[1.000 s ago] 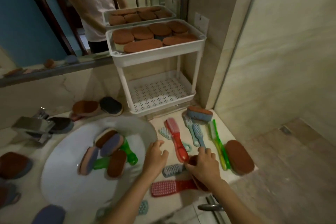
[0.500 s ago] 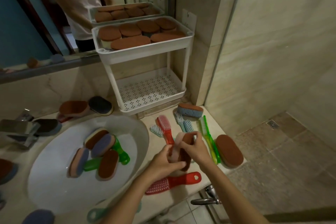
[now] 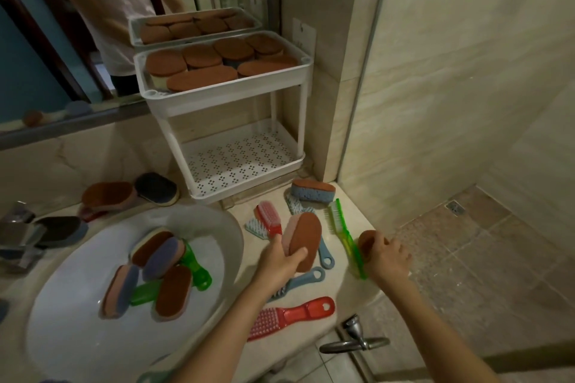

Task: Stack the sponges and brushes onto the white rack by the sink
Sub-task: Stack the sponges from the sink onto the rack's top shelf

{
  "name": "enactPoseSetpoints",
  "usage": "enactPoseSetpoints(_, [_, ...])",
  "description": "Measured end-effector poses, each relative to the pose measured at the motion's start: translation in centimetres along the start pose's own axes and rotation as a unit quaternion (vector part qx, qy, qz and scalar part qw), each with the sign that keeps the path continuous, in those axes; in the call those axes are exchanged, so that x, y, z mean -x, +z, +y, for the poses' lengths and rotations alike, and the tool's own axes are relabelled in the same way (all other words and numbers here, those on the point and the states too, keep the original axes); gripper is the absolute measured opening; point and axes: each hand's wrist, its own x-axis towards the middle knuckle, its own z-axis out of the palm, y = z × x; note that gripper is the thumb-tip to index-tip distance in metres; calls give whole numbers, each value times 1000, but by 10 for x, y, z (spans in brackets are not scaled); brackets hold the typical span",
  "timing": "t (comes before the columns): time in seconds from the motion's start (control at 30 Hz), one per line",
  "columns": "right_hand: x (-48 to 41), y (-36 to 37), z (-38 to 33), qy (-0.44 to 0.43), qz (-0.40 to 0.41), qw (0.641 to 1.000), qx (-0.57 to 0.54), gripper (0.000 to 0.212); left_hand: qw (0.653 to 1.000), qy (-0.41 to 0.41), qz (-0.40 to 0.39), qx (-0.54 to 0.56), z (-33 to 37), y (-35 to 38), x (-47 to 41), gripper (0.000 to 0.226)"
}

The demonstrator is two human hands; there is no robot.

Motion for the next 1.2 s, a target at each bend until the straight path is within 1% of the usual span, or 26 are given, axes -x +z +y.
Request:
enactPoseSetpoints(0.07, [-3, 5, 6, 9, -4, 1000, 8, 62, 1000, -3, 3, -7, 4, 2, 1, 40])
enactPoseSetpoints(0.17, [0, 4, 10, 5, 19, 1000, -23, 65, 999, -9, 31, -17, 9, -1, 1, 36])
enactPoseSetpoints(0.23, [7, -4, 6, -8, 61, 996, -60, 66, 999, -4, 52, -6, 14, -6, 2, 35])
enactPoseSetpoints(0.3, [18, -19, -3, -43, 123, 987, -90, 66, 998, 11, 66, 19, 21, -12, 4, 35])
enactPoseSetpoints(0.43, [38, -61, -38, -147, 213, 953, -159, 58, 993, 40, 79, 74, 49, -37, 12, 27])
enactPoseSetpoints(0.57, [54, -107, -83, -229, 260, 900, -265, 50, 976, 92, 167, 102, 82, -78, 24, 26])
enactPoseSetpoints(0.67, [58, -139, -122, -278, 271, 874, -292, 50, 958, 139, 228, 101, 104, -115, 29, 25])
enactPoseSetpoints(0.73, [62, -164, -151, -311, 275, 859, -301, 49, 945, 166, 258, 113, 119, -142, 26, 33])
enactPoseSetpoints(0.83, [68, -205, -192, -363, 252, 828, -346, 44, 920, 199, 313, 129, 140, -185, 17, 46])
enactPoseSetpoints(0.9, [68, -232, -219, -382, 224, 813, -379, 41, 905, 206, 356, 112, 151, -215, 9, 48])
enactPoseSetpoints(0.97, [63, -255, -246, -387, 207, 813, -383, 44, 894, 199, 391, 95, 163, -243, 0, 43])
enactPoseSetpoints(1.07, [48, -280, -282, -380, 193, 830, -359, 50, 894, 152, 413, 88, 182, -280, -18, 40])
enactPoseSetpoints(1.2, [21, -294, -318, -367, 160, 856, -329, 63, 919, 93, 371, 96, 190, -313, -55, 53])
